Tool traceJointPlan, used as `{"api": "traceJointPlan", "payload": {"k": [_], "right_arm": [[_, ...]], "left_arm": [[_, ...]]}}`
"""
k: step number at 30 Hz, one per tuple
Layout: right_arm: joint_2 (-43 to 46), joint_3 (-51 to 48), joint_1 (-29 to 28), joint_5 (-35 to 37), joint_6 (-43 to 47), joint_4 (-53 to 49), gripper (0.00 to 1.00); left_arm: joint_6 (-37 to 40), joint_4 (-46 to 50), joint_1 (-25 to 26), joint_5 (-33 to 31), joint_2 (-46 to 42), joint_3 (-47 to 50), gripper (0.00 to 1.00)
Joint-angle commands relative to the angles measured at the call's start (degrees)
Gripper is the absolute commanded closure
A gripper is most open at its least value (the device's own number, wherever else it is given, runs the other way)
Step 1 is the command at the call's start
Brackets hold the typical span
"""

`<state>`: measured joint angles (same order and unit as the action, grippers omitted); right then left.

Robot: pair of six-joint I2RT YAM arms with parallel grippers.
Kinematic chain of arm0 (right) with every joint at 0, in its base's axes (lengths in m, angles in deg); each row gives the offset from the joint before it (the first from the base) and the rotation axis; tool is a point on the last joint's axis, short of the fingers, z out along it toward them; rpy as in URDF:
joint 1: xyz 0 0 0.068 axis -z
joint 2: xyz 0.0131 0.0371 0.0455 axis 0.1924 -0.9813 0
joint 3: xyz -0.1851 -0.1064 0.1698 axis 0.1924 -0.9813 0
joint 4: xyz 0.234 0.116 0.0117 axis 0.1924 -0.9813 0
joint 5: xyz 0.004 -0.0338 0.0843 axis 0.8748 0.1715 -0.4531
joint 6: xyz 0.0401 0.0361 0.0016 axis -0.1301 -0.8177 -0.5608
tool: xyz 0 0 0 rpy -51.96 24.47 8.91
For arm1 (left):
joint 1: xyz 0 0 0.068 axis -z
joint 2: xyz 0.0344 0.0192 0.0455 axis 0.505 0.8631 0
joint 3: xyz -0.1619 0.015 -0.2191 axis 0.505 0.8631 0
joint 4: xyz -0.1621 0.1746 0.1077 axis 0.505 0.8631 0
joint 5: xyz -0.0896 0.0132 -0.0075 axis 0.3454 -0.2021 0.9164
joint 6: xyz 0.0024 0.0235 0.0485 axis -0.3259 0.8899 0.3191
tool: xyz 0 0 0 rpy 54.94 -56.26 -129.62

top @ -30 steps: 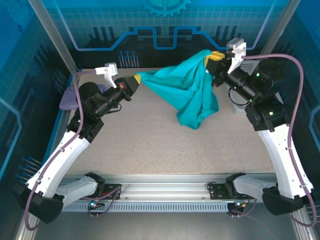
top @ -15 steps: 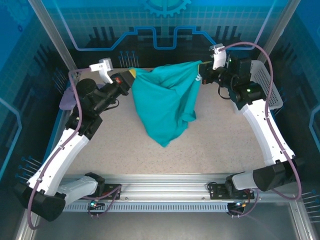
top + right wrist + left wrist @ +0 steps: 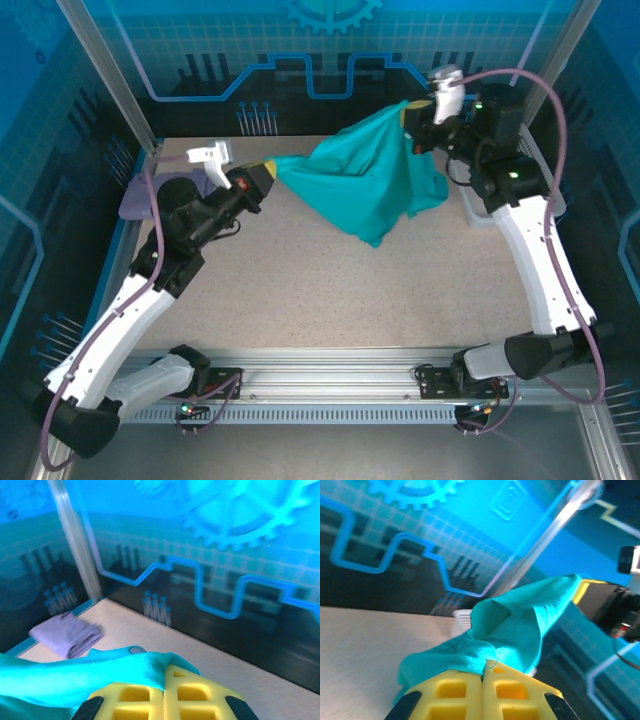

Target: Fold the inside-out t-shirt

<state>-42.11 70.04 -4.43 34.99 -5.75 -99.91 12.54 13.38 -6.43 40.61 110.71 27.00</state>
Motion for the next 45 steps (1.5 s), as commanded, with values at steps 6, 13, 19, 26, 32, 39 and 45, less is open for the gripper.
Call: {"api": "traceJointPlan", "payload": {"k": [6,13,19,26,32,39,45], "right_arm": [[-16.3,-7.6,-10.3,2.9,4.9,-8.3,0.99],[-20.3,-12.6,-10.3,8.9,4.1,-7.3,0.93],[-22.0,-8.8,-10.3,2.8,4.1,-6.9,0.96],[-21.8,-6.1,-10.2,-10.5,0.1,-4.5,1.00],[-22.0,-4.9,-10.2,-13.2,-0.6,-4.8,1.00],[-22.6,-4.1,-9.9,-13.9,-0.6,-5.4,1.00],[-20.9,-5.2,-9.7,-12.1,0.2,-6.6,1.00]], "left_arm": [[0.3,4.2,-3.2,-10.2,-6.1,21.0,1.00],[-1.5,3.5,-3.2,-7.3,-8.1,25.1,1.00],[-1.7,9.4,-3.3,-15.0,-8.4,26.5,1.00],[7.0,15.6,-3.1,-20.4,-1.5,24.2,0.45],[16.9,3.1,2.9,-15.7,0.6,24.3,0.26],[21.9,0.1,4.5,-13.9,16.0,16.6,0.21],[23.7,-0.4,3.6,-16.6,29.5,8.9,0.45]]}}
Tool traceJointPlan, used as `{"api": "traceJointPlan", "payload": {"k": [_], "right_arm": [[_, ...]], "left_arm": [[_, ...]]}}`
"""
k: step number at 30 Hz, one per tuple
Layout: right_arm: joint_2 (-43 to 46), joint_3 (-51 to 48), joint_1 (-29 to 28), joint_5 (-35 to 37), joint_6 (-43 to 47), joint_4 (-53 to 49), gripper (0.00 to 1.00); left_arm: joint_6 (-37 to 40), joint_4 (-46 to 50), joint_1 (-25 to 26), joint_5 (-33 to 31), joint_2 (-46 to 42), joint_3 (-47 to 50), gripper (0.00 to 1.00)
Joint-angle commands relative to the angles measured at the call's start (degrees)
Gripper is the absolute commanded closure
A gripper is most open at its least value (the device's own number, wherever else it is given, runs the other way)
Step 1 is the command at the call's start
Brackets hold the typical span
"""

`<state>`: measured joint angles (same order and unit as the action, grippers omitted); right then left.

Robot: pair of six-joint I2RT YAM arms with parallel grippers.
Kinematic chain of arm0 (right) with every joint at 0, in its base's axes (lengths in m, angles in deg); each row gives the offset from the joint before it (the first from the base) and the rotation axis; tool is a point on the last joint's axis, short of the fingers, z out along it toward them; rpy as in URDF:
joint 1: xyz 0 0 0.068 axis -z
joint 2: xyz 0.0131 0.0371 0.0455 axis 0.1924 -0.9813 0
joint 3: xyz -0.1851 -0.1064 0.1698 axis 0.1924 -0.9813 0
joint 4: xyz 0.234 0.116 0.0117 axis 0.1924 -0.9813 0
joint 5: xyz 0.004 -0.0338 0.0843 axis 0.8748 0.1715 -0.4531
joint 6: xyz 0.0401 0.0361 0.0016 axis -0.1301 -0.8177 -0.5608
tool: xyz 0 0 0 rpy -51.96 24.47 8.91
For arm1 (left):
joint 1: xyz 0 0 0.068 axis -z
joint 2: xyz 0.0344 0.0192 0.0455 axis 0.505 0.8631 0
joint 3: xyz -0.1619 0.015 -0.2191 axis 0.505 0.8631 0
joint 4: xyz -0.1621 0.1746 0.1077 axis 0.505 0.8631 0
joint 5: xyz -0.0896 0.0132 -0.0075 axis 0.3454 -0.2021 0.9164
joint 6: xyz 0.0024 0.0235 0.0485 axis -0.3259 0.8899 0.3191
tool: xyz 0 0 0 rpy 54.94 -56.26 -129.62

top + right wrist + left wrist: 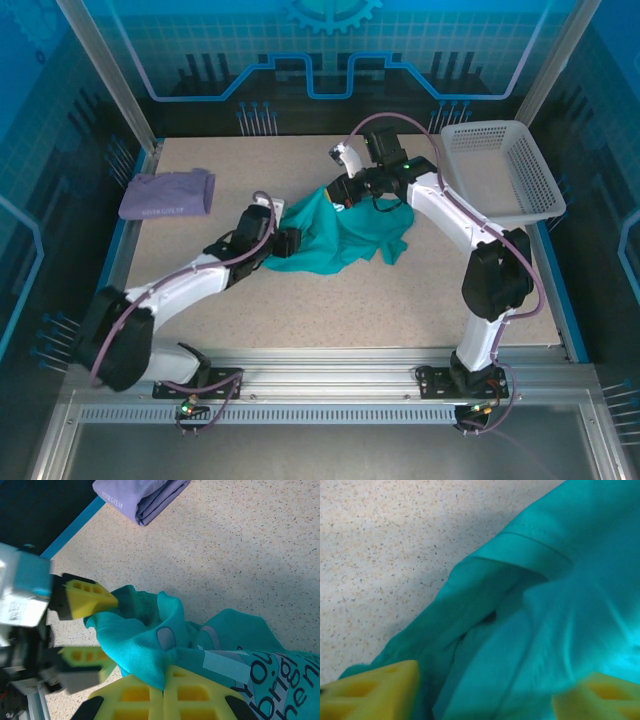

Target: Fold the inside-out t-shirt

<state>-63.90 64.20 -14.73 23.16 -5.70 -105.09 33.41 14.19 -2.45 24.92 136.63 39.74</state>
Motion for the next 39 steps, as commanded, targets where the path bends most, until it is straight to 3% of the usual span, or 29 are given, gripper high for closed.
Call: {"api": "traceJointPlan", "payload": {"k": [1,4,8,10,15,23,26,32,39], "right_arm": [[1.5,0.7,0.8,2.2,0.7,-2.3,1.00],[2.6,1.1,1.1,16.0,-0.2,-5.4,0.96],[1.3,2.5,0.2,30.4,0.1,-7.5,0.87],[1.7,2.1,0.0,32.0,0.0,-7.1,0.81],[13.1,-9.3,-0.9,25.9,2.5,0.8,0.64],[31.1,-34.1,-9.1,16.6,5.0,16.7,0.53],[29.3,-37.0,-11.1,14.8,4.3,21.8,0.50],[19.3,-34.0,-12.3,21.2,4.1,28.5,0.49],[8.3,-27.8,-12.2,14.2,4.6,32.5,0.41]], "left_arm": [[2.0,0.8,-0.7,0.4,5.0,-5.5,0.57],[-0.5,5.4,-1.5,12.4,3.7,-8.1,0.96],[-8.4,4.8,-1.9,33.0,-3.5,-7.7,1.00],[-12.4,3.6,-2.0,37.8,-6.9,-7.2,1.00],[-16.1,6.2,-2.6,39.9,-12.5,-7.8,1.00],[-17.4,6.7,-4.3,41.7,-14.8,-7.5,1.00],[-17.4,6.8,-4.7,42.4,-15.2,-7.3,1.00],[-16.1,8.7,-5.2,42.6,-16.1,-7.5,1.00],[-16.0,8.8,-6.1,41.6,-17.5,-6.6,1.00]]}}
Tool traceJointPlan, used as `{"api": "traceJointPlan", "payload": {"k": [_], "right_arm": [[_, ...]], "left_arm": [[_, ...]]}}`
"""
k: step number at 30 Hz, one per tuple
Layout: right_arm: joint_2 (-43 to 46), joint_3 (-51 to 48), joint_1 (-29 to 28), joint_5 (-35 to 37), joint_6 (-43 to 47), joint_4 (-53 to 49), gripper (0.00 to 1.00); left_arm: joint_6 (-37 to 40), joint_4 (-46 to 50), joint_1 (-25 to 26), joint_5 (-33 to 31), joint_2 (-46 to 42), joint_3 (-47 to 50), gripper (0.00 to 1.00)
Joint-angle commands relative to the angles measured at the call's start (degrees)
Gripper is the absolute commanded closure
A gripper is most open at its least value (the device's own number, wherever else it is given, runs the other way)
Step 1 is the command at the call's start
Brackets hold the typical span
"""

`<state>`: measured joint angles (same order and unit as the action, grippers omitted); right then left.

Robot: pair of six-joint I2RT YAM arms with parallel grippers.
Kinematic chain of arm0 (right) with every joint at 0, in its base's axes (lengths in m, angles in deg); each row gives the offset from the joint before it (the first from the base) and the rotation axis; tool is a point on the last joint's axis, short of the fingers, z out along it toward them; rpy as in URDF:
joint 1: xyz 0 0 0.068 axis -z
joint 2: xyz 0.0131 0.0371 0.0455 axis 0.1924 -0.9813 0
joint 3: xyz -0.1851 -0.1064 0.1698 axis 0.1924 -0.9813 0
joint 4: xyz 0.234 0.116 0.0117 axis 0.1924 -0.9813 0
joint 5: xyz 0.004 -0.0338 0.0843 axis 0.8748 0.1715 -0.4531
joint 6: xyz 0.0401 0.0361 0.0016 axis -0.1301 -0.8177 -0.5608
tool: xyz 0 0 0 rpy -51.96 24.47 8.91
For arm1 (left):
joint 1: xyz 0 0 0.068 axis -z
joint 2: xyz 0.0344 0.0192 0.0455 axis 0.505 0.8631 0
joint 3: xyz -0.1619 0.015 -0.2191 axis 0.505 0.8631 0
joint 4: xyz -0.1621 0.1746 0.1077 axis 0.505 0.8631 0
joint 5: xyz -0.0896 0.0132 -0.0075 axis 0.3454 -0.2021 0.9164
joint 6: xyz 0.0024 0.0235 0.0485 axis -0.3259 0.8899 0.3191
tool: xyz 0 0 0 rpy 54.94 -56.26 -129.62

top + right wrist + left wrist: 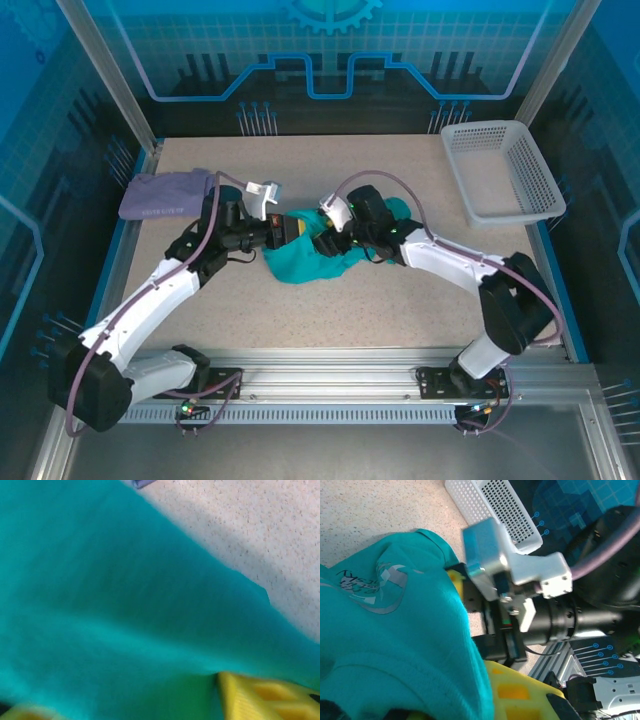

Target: Fold the inside-out t-shirt

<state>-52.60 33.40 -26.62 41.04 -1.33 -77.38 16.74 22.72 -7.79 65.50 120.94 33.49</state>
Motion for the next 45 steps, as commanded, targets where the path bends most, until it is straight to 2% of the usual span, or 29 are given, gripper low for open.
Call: {"api": "traceJointPlan", "payload": {"k": [1,2,4,6,9,11,13,16,20,23,25,28,31,34,37,41,45], "right_arm": [[-3.8,3.3,-0.3,-4.6,0.0,5.3,0.41],[-4.3,3.4,-0.3,-6.0,-0.1,6.1,0.48],[-3.9,3.5,0.1,-9.0,-0.5,6.1,0.75],[-1.4,3.2,1.7,-12.5,-1.9,4.0,0.98],[3.6,2.0,5.7,-20.4,-4.6,-1.2,1.00],[6.7,1.3,7.8,-25.7,-6.3,-4.2,1.00],[9.2,0.1,8.9,-29.5,-9.2,-4.4,1.00],[10.9,-1.3,9.5,-32.5,-15.3,-2.2,1.00],[9.6,-0.5,9.6,-30.9,-22.2,-1.6,1.00],[8.4,-0.1,9.9,-29.2,-25.4,-0.2,1.00],[7.8,0.1,9.7,-28.4,-26.2,0.6,1.00],[7.7,-0.4,9.0,-26.5,-26.0,1.7,1.00],[8.2,-1.4,8.0,-24.8,-25.5,3.3,1.00],[8.7,-2.6,7.5,-24.3,-26.2,5.1,1.00],[9.5,-3.5,7.5,-23.7,-26.8,5.8,1.00],[11.2,-4.7,7.5,-22.6,-27.5,7.2,1.00],[12.6,-5.5,7.8,-21.1,-28.1,7.5,1.00]], "left_arm": [[0.6,0.2,-1.0,0.6,-2.1,-0.1,1.00],[0.5,0.1,-1.2,-0.1,-2.4,0.1,1.00],[0.4,0.7,-1.5,-3.9,-2.9,0.7,1.00],[0.1,3.2,-1.5,-13.9,-3.3,0.7,1.00],[0.3,6.3,-1.5,-31.2,-2.6,0.4,1.00],[2.5,4.9,-1.5,-38.9,-1.2,1.0,0.99],[4.5,4.2,-1.5,-43.9,1.6,0.9,0.93],[6.5,7.0,-1.5,-46.8,6.5,-1.8,0.81],[6.3,8.8,0.6,-45.5,4.0,-0.6,0.50],[3.3,7.9,1.0,-39.8,-2.2,3.8,0.31],[0.5,7.6,1.0,-33.5,-5.4,5.8,0.26],[-6.2,3.2,1.1,-22.1,-7.3,8.9,0.24],[-13.8,-5.5,1.6,-14.2,-5.2,11.6,0.24],[-16.9,-11.2,2.1,-11.6,-1.0,11.4,0.25],[-18.4,-14.7,3.0,-10.2,3.6,10.4,0.33],[-20.0,-19.0,4.8,-8.8,9.3,10.1,0.49],[-21.5,-22.7,5.0,-7.7,12.4,10.9,0.71]]}}
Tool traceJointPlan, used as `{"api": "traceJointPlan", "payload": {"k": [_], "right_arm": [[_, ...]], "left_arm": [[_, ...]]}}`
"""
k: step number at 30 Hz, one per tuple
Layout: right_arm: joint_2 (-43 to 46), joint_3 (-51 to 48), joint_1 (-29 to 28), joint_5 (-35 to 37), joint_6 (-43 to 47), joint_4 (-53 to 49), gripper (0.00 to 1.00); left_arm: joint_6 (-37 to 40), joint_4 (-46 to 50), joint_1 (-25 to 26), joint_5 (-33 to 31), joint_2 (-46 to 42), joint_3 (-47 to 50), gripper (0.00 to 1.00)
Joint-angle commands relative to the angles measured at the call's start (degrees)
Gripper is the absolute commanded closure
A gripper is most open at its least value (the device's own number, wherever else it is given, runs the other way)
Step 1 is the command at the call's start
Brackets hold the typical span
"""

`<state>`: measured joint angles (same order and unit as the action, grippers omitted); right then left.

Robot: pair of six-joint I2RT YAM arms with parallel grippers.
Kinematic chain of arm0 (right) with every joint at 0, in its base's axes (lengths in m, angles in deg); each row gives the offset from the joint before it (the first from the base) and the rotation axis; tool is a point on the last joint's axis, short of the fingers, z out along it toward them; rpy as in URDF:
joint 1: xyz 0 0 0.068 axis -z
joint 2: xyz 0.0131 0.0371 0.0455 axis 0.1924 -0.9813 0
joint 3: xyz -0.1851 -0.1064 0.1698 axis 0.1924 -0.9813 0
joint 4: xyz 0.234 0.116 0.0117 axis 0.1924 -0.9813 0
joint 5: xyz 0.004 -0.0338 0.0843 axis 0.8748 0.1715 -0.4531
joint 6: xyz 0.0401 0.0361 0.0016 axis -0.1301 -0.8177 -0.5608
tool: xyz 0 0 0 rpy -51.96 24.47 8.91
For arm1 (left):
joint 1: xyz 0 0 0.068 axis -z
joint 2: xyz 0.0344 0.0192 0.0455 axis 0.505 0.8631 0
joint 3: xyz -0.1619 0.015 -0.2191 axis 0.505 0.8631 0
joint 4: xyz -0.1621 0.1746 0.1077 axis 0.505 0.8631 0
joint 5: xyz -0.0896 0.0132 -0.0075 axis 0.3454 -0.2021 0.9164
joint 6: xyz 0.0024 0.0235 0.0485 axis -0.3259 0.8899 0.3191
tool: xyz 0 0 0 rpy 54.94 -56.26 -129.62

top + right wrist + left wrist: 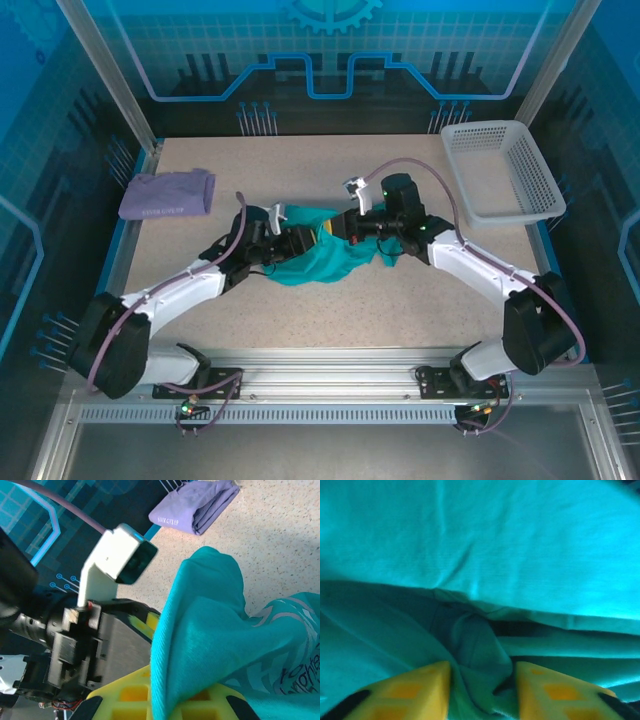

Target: Fold the inside-out t-shirt

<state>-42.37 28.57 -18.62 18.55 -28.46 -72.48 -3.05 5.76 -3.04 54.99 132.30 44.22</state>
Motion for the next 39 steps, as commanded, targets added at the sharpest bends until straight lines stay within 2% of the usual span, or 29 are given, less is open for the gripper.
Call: {"api": "traceJointPlan", "payload": {"k": [1,3,5,10,12,16,24,29,32,39], "right_arm": [[2.7,-0.9,0.1,1.6,-1.3,2.7,1.00],[3.8,-1.9,1.2,1.8,-2.4,3.4,1.00],[5.2,-3.0,2.4,2.7,-3.8,3.3,1.00],[6.6,-2.7,4.2,12.7,-4.3,-7.4,1.00],[6.7,-3.1,3.6,15.2,-3.5,-9.4,0.95],[6.6,-2.7,2.0,16.8,-0.2,-12.3,0.84],[11.5,2.5,0.2,20.0,14.9,-26.7,0.61],[14.0,4.4,-1.4,19.6,20.9,-29.7,0.50],[12.7,6.4,-3.3,19.8,24.2,-30.1,0.47],[5.2,12.9,-5.2,21.2,29.2,-31.7,0.48]], "left_arm": [[-1.5,-5.9,0.3,2.6,1.2,0.2,0.75],[-0.4,-5.9,0.2,2.2,0.8,0.2,0.90],[1.5,-6.2,0.0,2.0,-0.2,0.5,1.00],[6.2,-16.3,-0.3,4.8,-5.8,5.9,1.00],[7.9,-20.8,-0.2,6.1,-7.8,8.1,1.00],[11.4,-25.9,-0.2,8.5,-10.1,10.6,1.00],[15.7,-32.6,-0.2,8.6,-11.2,13.4,1.00],[17.3,-34.1,0.0,8.8,-11.3,13.9,1.00],[17.7,-33.5,0.0,9.2,-11.4,13.5,1.00],[18.4,-32.0,0.3,9.3,-12.5,13.4,1.00]]}}
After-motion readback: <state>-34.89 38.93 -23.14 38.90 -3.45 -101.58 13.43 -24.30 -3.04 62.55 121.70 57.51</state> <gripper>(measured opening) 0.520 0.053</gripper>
